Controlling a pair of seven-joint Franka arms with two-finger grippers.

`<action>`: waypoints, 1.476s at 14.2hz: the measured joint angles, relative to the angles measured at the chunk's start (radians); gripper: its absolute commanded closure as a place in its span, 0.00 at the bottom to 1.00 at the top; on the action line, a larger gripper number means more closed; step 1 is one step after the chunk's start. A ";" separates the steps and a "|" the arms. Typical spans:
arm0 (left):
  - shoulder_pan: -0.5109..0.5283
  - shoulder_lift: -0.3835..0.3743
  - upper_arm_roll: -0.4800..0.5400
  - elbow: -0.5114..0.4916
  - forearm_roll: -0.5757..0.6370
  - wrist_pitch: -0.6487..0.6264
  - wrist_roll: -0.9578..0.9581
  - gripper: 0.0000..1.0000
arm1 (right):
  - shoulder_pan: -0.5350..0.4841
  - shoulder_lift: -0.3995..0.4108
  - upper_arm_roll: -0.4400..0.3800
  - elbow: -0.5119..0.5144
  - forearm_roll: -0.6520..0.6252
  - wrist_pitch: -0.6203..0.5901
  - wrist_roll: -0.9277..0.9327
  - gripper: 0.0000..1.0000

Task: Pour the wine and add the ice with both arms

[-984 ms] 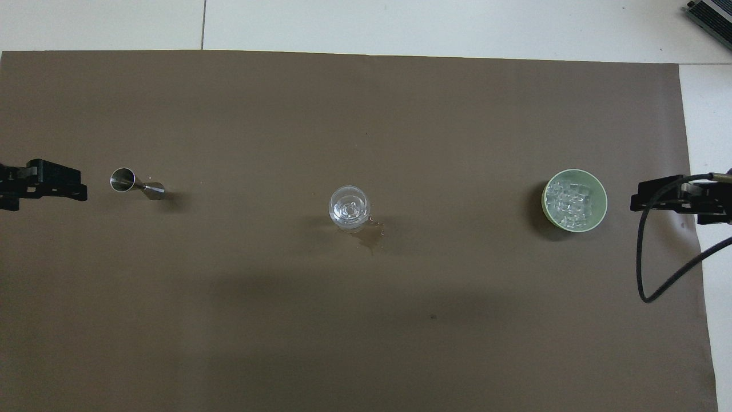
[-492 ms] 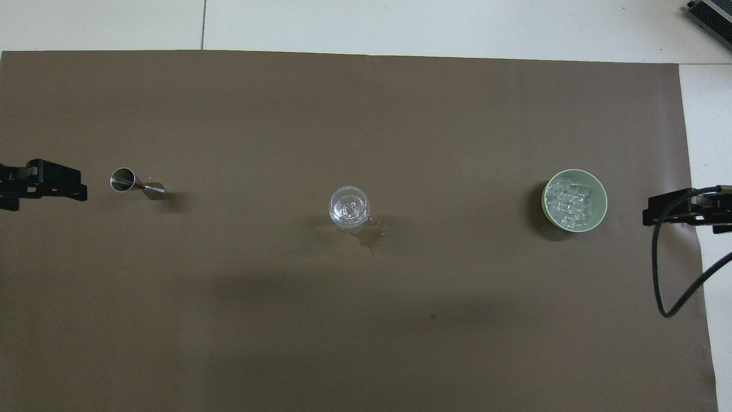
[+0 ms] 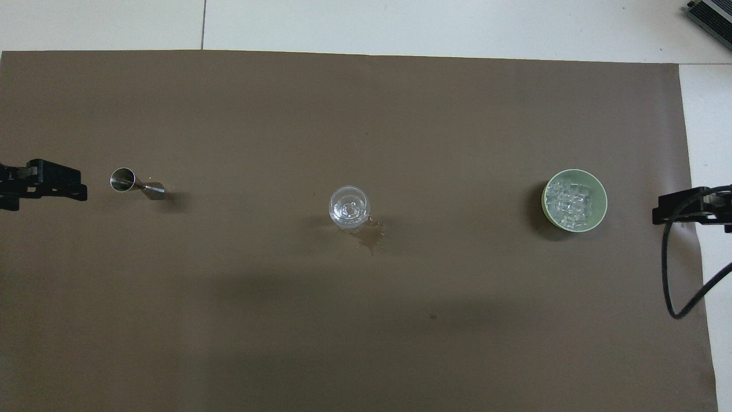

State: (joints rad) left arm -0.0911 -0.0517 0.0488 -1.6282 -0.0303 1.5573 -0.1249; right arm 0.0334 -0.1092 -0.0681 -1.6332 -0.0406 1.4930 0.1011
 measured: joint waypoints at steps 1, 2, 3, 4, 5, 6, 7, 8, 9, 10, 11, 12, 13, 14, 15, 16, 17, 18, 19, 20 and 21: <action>0.000 0.000 0.000 0.000 0.000 0.000 0.000 0.00 | 0.000 0.000 0.000 -0.003 -0.005 0.006 -0.001 0.00; 0.000 0.000 0.000 0.000 0.000 0.000 0.000 0.00 | 0.000 0.000 0.000 -0.006 -0.006 0.012 -0.005 0.00; 0.000 0.000 0.000 0.000 0.000 0.000 0.000 0.00 | 0.000 0.000 0.000 -0.009 -0.006 0.016 -0.007 0.00; 0.000 0.000 0.000 0.000 0.000 0.000 0.000 0.00 | 0.000 0.000 0.000 -0.010 -0.006 0.018 -0.007 0.00; 0.000 0.000 0.000 0.000 0.000 0.000 0.000 0.00 | 0.000 0.000 0.000 -0.011 -0.005 0.018 -0.007 0.00; 0.000 0.000 0.000 0.000 0.000 0.000 0.000 0.00 | 0.000 0.000 0.000 -0.011 -0.005 0.018 -0.007 0.00; 0.000 0.000 0.000 0.000 0.000 0.000 0.000 0.00 | 0.000 0.000 0.001 -0.011 -0.002 0.018 -0.007 0.00; 0.000 0.000 0.000 0.000 0.000 0.000 0.000 0.00 | 0.000 0.000 0.001 -0.011 0.007 0.018 -0.007 0.00; 0.000 0.000 0.000 0.000 0.000 0.000 0.000 0.00 | 0.000 0.000 0.001 -0.011 0.022 0.016 -0.007 0.00; 0.000 0.000 0.000 0.000 0.000 0.000 0.000 0.00 | 0.000 0.000 0.001 -0.011 0.030 0.015 -0.007 0.00; 0.000 0.000 0.000 0.000 0.000 0.000 0.000 0.00 | 0.000 0.000 0.001 -0.011 0.033 0.014 -0.007 0.00; 0.000 0.000 0.000 0.000 0.000 0.000 0.000 0.00 | 0.000 0.000 0.001 -0.011 0.034 0.014 -0.007 0.00; 0.000 0.000 0.000 0.000 0.000 0.000 0.000 0.00 | 0.000 0.000 0.001 -0.011 0.034 0.013 -0.007 0.00; 0.000 0.000 0.000 0.000 0.000 0.000 0.000 0.00 | 0.000 -0.001 0.001 -0.011 0.034 0.012 -0.007 0.00; 0.000 0.000 0.000 0.000 0.000 0.000 0.000 0.00 | 0.000 -0.001 0.001 -0.011 0.035 0.009 -0.007 0.00; 0.000 0.000 0.000 0.000 0.000 0.000 0.000 0.00 | 0.000 -0.001 0.001 -0.011 0.035 0.006 -0.007 0.00; 0.000 0.000 0.000 0.000 0.000 0.000 0.000 0.00 | 0.000 -0.001 0.001 -0.011 0.035 0.004 -0.007 0.00; 0.000 0.000 0.000 0.000 0.000 0.000 0.000 0.00 | 0.000 -0.001 0.001 -0.011 0.035 0.003 -0.007 0.00; 0.000 0.000 0.000 0.000 0.000 0.000 0.000 0.00 | 0.000 -0.001 0.001 -0.011 0.035 0.002 -0.007 0.00; 0.000 0.000 0.000 0.000 0.000 0.000 0.000 0.00 | 0.000 -0.002 0.001 -0.011 0.035 0.001 -0.007 0.00; 0.000 0.000 0.000 0.000 0.000 0.000 0.000 0.00 | 0.000 -0.002 0.001 -0.011 0.035 0.000 -0.007 0.00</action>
State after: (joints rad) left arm -0.0911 -0.0517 0.0488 -1.6282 -0.0303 1.5573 -0.1249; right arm 0.0336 -0.1113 -0.0670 -1.6442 -0.0061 1.4930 0.0944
